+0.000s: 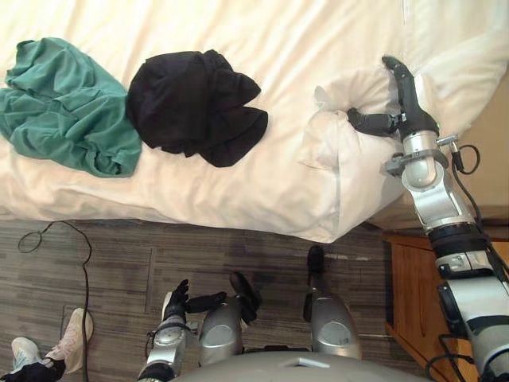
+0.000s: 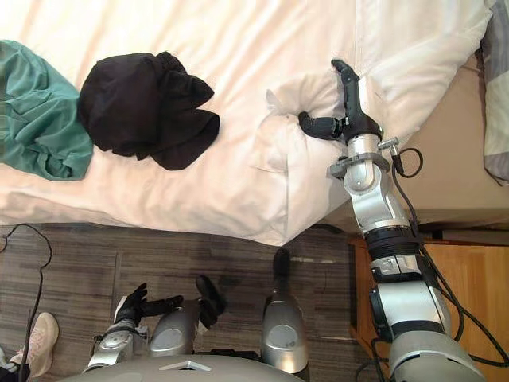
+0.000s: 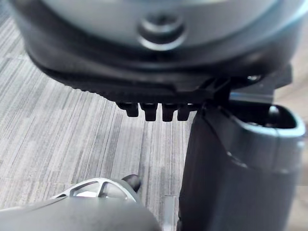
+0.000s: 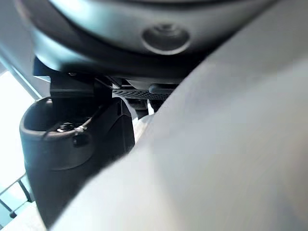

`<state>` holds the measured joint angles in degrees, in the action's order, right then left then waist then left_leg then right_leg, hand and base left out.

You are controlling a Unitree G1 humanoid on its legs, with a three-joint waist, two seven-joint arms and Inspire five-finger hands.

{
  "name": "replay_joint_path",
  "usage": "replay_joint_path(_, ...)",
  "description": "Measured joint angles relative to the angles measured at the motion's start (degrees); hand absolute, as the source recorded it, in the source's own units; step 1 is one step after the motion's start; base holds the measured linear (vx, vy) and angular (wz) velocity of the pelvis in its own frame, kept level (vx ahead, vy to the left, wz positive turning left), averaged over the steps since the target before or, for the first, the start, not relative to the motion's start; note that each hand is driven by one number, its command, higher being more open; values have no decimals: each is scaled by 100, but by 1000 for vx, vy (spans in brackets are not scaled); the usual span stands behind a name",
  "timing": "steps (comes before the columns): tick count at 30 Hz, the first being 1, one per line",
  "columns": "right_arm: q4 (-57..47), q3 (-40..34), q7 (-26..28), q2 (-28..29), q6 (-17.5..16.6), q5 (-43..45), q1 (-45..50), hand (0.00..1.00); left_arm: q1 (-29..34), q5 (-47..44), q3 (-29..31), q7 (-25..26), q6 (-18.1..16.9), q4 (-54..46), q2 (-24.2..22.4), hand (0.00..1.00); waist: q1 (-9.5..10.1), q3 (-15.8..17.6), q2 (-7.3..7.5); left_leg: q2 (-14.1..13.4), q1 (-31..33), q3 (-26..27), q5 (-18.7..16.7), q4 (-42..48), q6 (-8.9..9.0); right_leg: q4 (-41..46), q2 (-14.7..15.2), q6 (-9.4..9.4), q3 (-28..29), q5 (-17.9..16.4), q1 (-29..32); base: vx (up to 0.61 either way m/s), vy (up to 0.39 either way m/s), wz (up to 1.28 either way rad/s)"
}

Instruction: Tidy up the quilt and then pick up the clothes from the bed and put them into the laundry hamper

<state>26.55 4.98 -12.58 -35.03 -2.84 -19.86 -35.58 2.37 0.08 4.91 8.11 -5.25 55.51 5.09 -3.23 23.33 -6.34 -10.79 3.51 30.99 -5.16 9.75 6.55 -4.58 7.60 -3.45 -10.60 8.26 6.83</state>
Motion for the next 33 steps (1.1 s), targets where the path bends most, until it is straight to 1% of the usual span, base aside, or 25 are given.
replay_joint_path(3,-101,-238,-29,124,-36,2,293,0,-6,-1,-19,2,35,-7,-1,100,-13,-2,13,10,-64,-8,-8,-2,3,169,28,-13,-20,-70,-3,-50,2,5)
replay_joint_path(5,-477,-443,-31,261,12,4,680,0,-7,0,-13,1,48,-11,5,100,-9,-17,53,4,-172,-10,-29,-13,16,340,30,-40,-15,-198,-23,-53,-13,1)
replay_joint_path(6,-702,-532,-25,322,18,4,936,0,-5,1,-11,-1,56,-44,13,100,-24,-33,81,4,-223,-10,-56,-29,37,371,29,-82,-13,-248,-54,-43,-18,-1)
replay_joint_path(8,-1221,-711,-20,524,21,3,1622,0,-1,4,4,-11,129,-44,71,100,-54,-156,239,16,-324,17,-96,-111,25,364,15,-100,0,-316,-109,-40,-19,-5)
replay_joint_path(9,-1311,-764,-11,585,23,2,1778,0,0,5,21,-20,154,-45,84,100,-85,-199,293,19,-330,20,-95,-113,25,364,17,-100,0,-316,-114,-110,-8,-21)
replay_joint_path(10,-1555,-1152,97,794,13,3,2652,0,21,50,45,-140,293,-27,130,100,-182,-518,604,70,-613,134,-96,-240,25,348,14,-113,127,-325,-275,-132,1,-25)
replay_joint_path(11,-1556,-1326,98,826,10,3,2842,100,22,56,42,-196,298,18,119,100,-196,-619,693,114,-700,184,-96,-276,25,340,22,-139,169,-344,-320,-137,3,-29)
replay_joint_path(12,-1555,-1514,109,825,-11,9,2948,100,23,58,40,-250,300,28,72,100,-223,-722,744,125,-745,204,-106,-305,21,335,19,-150,201,-351,-337,-82,-3,-13)
replay_joint_path(14,-1549,-1814,160,825,-54,50,3076,100,38,59,42,-300,313,67,-23,100,-255,-785,780,131,-839,225,-139,-308,20,332,15,-161,241,-359,-417,-89,2,-3)
replay_joint_path(16,-1463,-2052,236,827,-97,120,3170,100,64,92,56,-343,363,94,-42,100,-302,-859,778,130,-914,255,-189,-315,36,326,10,-174,275,-369,-482,-68,14,-5)
replay_joint_path(18,-1226,-2289,239,831,-113,416,3271,100,79,110,98,-339,429,133,-58,100,-324,-922,778,124,-1013,331,-192,-335,37,331,4,-175,334,-368,-536,-80,-1,-13)
replay_joint_path(21,-896,-2784,247,831,-12,783,3295,100,167,127,289,-344,437,129,-102,100,-338,-1032,766,124,-1120,502,-223,-416,52,337,-54,-178,460,-365,-528,-71,-16,-17)
replay_joint_path(23,-870,-3103,251,831,81,1019,3400,100,199,124,432,-349,441,126,-121,100,-339,-1058,778,115,-1195,586,-240,-430,64,340,-72,-178,537,-365,-544,-65,-10,-24)
replay_joint_path(24,-872,-3438,250,831,193,1185,3579,100,239,125,557,-347,442,125,-161,100,-353,-1116,794,110,-1233,672,-255,-438,71,339,-70,-178,611,-365,-533,-44,0,-26)
replay_joint_path(25,-872,-3600,250,831,254,1265,3688,100,256,125,602,-348,442,126,-181,100,-356,-1146,795,109,-1245,706,-265,-444,77,339,-68,-178,632,-365,-521,-34,6,-33)
replay_joint_path(26,-872,-3897,245,832,344,1466,3883,100,287,118,709,-350,445,137,-224,100,-359,-1202,804,119,-1283,801,-275,-506,76,337,-114,-180,679,-365,-488,-32,-11,-36)
replay_joint_path(28,-872,-4244,217,835,445,1782,4177,100,323,90,805,-350,453,153,-260,100,-413,-1221,826,129,-1401,949,-278,-599,83,336,-134,-180,788,-365,-490,-38,-6,-37)
replay_joint_path(29,-875,-4456,190,873,496,1981,4305,100,397,76,870,-356,454,185,-293,100,-524,-1290,869,129,-1414,1011,-278,-628,84,324,-155,-181,828,-365,-467,-25,1,-27)
replay_joint_path(31,-898,-4932,60,996,499,2241,4461,100,462,67,922,-380,461,255,-294,100,-655,-1416,881,127,-1445,1100,-270,-688,98,329,-194,-181,916,-365,-408,-20,-23,-28)
replay_joint_path(33,-983,-5248,-50,1087,501,2369,4563,100,465,65,944,-385,477,260,-294,100,-663,-1433,873,127,-1502,1158,-266,-704,105,334,-214,-181,957,-365,-417,-44,-18,-18)
